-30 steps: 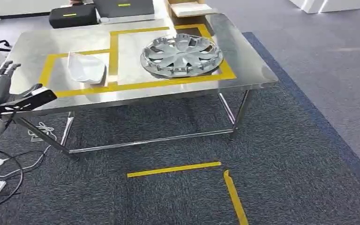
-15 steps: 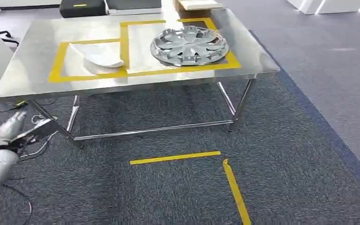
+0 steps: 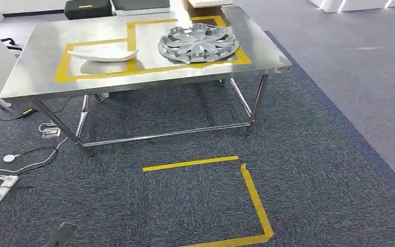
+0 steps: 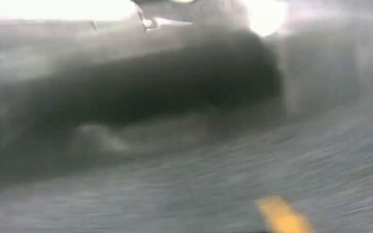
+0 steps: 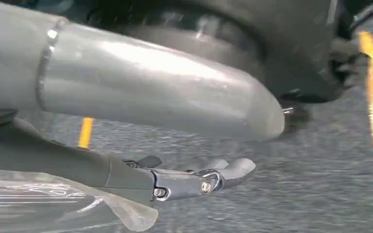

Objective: Take the parts from the cabinet and place them on the table.

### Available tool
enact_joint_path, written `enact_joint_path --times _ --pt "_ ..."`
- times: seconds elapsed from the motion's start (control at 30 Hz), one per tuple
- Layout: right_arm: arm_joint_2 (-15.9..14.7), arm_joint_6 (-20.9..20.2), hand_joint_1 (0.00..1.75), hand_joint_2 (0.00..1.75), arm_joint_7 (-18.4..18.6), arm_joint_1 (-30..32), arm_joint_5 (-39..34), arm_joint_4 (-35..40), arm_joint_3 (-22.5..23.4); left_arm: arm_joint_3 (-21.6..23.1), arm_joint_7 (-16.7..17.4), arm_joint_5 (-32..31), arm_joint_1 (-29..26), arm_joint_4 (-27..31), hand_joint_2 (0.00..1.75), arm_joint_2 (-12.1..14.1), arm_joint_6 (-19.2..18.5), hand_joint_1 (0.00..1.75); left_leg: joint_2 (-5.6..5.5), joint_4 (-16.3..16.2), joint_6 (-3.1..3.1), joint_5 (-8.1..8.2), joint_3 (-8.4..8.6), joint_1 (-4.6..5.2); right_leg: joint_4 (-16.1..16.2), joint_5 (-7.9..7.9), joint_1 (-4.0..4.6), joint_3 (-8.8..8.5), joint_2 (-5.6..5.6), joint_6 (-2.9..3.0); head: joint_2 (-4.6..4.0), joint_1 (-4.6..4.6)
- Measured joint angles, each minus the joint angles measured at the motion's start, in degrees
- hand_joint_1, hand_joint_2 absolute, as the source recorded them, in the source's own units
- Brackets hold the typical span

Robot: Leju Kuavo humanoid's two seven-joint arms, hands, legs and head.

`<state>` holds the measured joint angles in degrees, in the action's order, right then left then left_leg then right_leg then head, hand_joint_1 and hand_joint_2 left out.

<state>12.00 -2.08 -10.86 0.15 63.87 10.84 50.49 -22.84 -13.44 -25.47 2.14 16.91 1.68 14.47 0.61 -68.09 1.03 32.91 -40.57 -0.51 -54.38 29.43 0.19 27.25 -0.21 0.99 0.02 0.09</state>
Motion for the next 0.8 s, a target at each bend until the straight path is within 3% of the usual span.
enact_joint_path --times 0.03,0.07,0.13,0.17,0.2,0.23,0.27,0.33,0.37,0.4,0.43,0.5,0.53,0.57,0.6,0.63,0.67,0.7,0.73,0.77,0.8 --pt "-0.2 -0.09 0.0 0.0 0.22 -0.04 -0.2 0.07 0.2 0.26 1.31 -2.32 -0.38 -0.79 0.0 -0.52 0.04 0.0 0.0 -4.15 0.13 1.76 -0.4 -0.1 -0.12 -0.58 0.1 0.98 -0.19 0.0 0.0 -0.07" --pt "-0.31 -0.17 0.0 0.0 0.61 -0.13 -0.22 0.2 0.46 0.96 2.71 -4.59 -0.79 -1.49 0.0 -0.98 0.2 0.0 -0.01 -7.12 0.24 1.13 -0.27 -0.16 -0.22 -1.02 0.12 1.96 -0.3 -0.04 0.0 -0.02" --pt "-0.63 -0.26 0.0 0.0 2.33 -0.21 0.39 0.42 0.57 2.1 5.04 -6.05 -1.64 -2.38 0.0 -2.1 1.31 0.0 -0.02 -7.42 0.25 -4.56 1.78 -0.24 -0.63 -2.24 0.08 3.51 -0.61 -0.37 0.0 -0.07" --pt "-0.74 0.02 0.0 0.0 3.67 -0.22 0.63 0.46 0.59 2.19 5.79 -5.96 -1.97 -2.62 0.0 -2.96 1.79 0.0 -0.18 -4.0 0.07 -6.19 4.7 -0.27 -0.99 -2.91 0.05 4.48 -0.26 -0.73 0.0 -0.07" --pt "-0.83 0.37 0.0 0.0 4.61 -0.29 0.63 0.48 0.63 2.23 6.25 -5.96 -2.17 -2.73 0.0 -3.49 2.1 0.0 -1.1 0.91 -0.22 -6.0 8.41 -0.4 -1.24 -3.29 -0.03 5.1 0.1 -1.15 0.0 -0.03" --pt "-0.85 0.65 0.0 0.0 5.35 -0.43 0.7 0.55 0.72 2.32 6.48 -6.0 -2.25 -2.82 0.0 -4.03 2.34 0.0 -3.17 6.46 -0.59 -4.11 12.99 -0.41 -1.49 -3.62 0.02 5.72 0.14 -1.46 0.0 -0.07" --pt "-0.94 0.99 0.0 0.0 5.9 -0.98 0.85 0.66 0.74 2.4 6.77 -6.07 -2.53 -2.93 0.0 -4.74 2.67 0.0 -3.52 11.36 -0.97 -2.2 15.58 -0.42 -2.01 -4.07 0.18 6.18 0.3 -1.74 0.0 0.11" --pt "-1.2 1.99 0.0 0.0 6.12 -1.72 1.42 0.79 0.74 2.51 7.43 -6.51 -2.5 -3.39 0.0 -5.66 2.99 0.0 -2.59 12.29 -1.33 -1.37 15.18 0.01 -2.14 -5.39 -0.08 7.27 1.16 -2.55 0.0 -0.02" --pt "-1.29 2.51 0.0 0.0 6.03 -1.77 1.81 0.81 0.72 2.69 7.43 -6.81 -2.51 -3.41 0.0 -6.01 3.08 0.0 -2.22 12.44 -1.79 -1.7 14.79 -0.02 -2.17 -5.79 -0.01 7.64 1.58 -3.05 0.0 0.04" --pt "-1.66 2.82 0.0 0.0 5.75 -1.73 2.06 0.83 0.72 2.84 7.34 -7.09 -2.54 -3.49 0.0 -6.64 3.12 0.0 -1.41 12.68 -2.49 -2.2 14.58 -0.38 -2.64 -5.23 -0.31 8.16 1.63 -3.21 0.0 -0.02" --pt "-1.68 3.02 0.0 0.0 5.51 -1.72 2.49 0.83 0.72 2.86 7.25 -7.27 -2.54 -3.52 0.0 -6.75 3.13 0.0 -0.95 12.67 -3.0 -2.51 14.25 -0.29 -4.62 -3.12 -0.28 9.37 1.16 -3.37 0.0 0.28" --pt "-1.9 3.21 0.0 0.0 5.33 -1.74 2.73 0.83 0.72 2.93 7.23 -7.36 -2.58 -3.58 0.0 -6.84 3.17 0.0 0.18 12.64 -3.5 -3.12 13.46 -0.11 -14.16 2.18 -0.42 13.0 0.8 -3.8 0.0 0.65" --pt "-2.01 3.24 0.0 0.0 5.31 -1.75 2.78 0.83 0.72 2.97 7.23 -7.38 -2.59 -3.6 0.0 -6.84 3.17 0.0 0.89 12.6 -3.53 -3.42 13.03 0.02 -18.84 4.12 -0.45 14.72 0.77 -4.0 0.0 0.68" --pt "-2.05 3.26 0.0 0.0 5.31 -1.71 2.8 0.83 0.72 3.04 7.23 -7.45 -2.59 -3.65 0.0 -6.97 3.17 0.0 1.44 12.57 -3.49 -3.65 12.74 0.1 -21.11 4.76 -0.45 15.24 0.73 -4.1 0.0 0.61" --pt "-2.14 3.26 0.0 0.0 5.31 -1.63 2.8 0.83 0.72 3.1 7.23 -7.45 -2.59 -3.67 0.0 -7.08 3.17 0.0 1.97 12.55 -3.41 -3.82 12.58 0.13 -20.46 4.18 -0.46 14.28 0.63 -4.12 0.0 0.68" --pt "-2.19 3.26 0.0 0.0 5.31 -1.53 2.82 0.83 0.7 3.19 7.23 -7.45 -2.58 -3.71 0.0 -7.21 3.17 0.0 2.6 12.53 -3.35 -3.91 12.52 0.13 -16.9 2.39 -0.45 11.5 0.39 -4.1 0.0 0.65" --pt "-2.27 3.28 0.0 0.0 5.29 -1.51 2.8 0.85 0.72 3.23 7.23 -7.45 -2.55 -3.71 0.0 -7.32 3.17 0.0 3.19 12.5 -3.26 -3.95 12.52 0.12 -11.28 0.21 -0.46 7.86 -0.26 -4.0 0.0 0.68" --pt "-2.32 3.28 0.0 0.0 5.27 -1.56 2.8 0.87 0.72 3.23 7.23 -7.45 -2.51 -3.71 0.0 -7.38 3.17 0.0 3.65 12.46 -3.18 -3.98 12.64 0.13 -5.91 -1.44 -0.46 4.52 -1.75 -3.89 0.0 0.7" --pt "-2.34 3.28 0.0 0.0 5.25 -1.8 2.8 0.92 0.7 3.23 7.23 -7.45 -2.49 -3.71 0.0 -7.41 3.17 0.0 4.11 12.33 -2.91 -3.98 12.62 0.44 -2.01 -0.81 -0.22 2.61 -4.77 -3.8 0.0 0.72" --pt "-2.34 3.28 0.0 0.0 5.18 -2.13 2.8 0.92 0.7 3.26 7.23 -7.47 -2.5 -3.71 0.0 -7.45 3.17 0.0 4.71 11.81 -2.6 -3.84 12.3 0.84 -1.2 -0.92 0.12 1.99 -4.59 -2.96 0.0 0.81" --pt "-2.34 3.28 0.0 0.0 5.18 -2.12 2.8 0.92 0.68 3.26 7.23 -7.45 -2.53 -3.73 0.0 -7.45 3.17 0.0 5.29 11.87 -2.32 -4.0 12.22 0.94 -1.55 -1.02 0.03 2.42 -4.07 -2.58 0.0 0.65"
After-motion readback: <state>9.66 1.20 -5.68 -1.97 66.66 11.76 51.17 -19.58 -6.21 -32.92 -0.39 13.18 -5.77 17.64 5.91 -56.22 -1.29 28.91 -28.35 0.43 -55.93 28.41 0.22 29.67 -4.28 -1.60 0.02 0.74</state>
